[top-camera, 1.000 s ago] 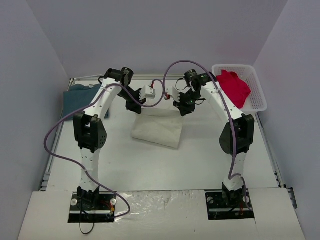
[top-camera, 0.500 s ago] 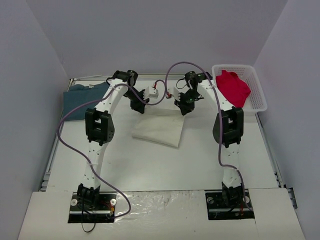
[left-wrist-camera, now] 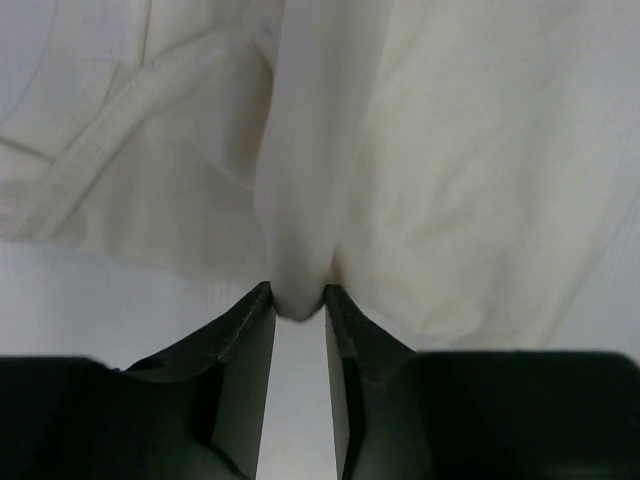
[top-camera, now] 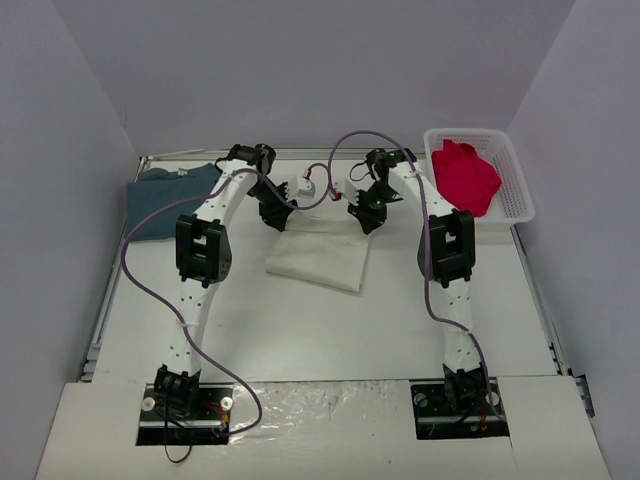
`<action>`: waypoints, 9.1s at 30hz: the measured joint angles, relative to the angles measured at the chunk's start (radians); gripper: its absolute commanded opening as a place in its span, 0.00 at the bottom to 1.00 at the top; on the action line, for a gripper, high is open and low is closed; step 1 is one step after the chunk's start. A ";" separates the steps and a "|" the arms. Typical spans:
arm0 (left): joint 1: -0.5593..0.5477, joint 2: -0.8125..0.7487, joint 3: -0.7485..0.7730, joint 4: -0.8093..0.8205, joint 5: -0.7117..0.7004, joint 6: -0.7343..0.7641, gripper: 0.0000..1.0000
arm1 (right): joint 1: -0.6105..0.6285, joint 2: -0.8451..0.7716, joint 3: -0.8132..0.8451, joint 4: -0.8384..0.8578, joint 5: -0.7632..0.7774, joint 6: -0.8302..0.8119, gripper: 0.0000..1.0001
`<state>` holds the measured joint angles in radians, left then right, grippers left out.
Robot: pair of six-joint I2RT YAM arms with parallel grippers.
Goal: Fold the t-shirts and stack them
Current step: Fold the long partially folded tshirt into a neat square, then put the neatly folded tshirt into the corner of the board with the left arm
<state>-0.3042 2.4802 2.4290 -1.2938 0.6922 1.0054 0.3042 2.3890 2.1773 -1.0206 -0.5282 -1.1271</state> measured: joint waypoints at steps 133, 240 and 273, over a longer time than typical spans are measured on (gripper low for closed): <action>0.795 -1.191 -1.392 0.675 0.177 -0.881 0.94 | 0.745 -0.141 -0.402 0.526 0.771 0.610 0.00; 0.097 -0.269 -0.031 0.227 -0.888 -0.904 0.03 | 0.104 -0.546 -0.894 0.202 0.050 0.418 1.00; 0.301 -0.280 -0.079 0.286 -0.871 -0.814 0.02 | 0.135 -0.448 -0.871 0.178 0.087 0.424 1.00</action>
<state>-0.0036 2.2005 2.3501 -1.0077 -0.1783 0.1913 0.4393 1.9411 1.3064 -0.8425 -0.4408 -0.7033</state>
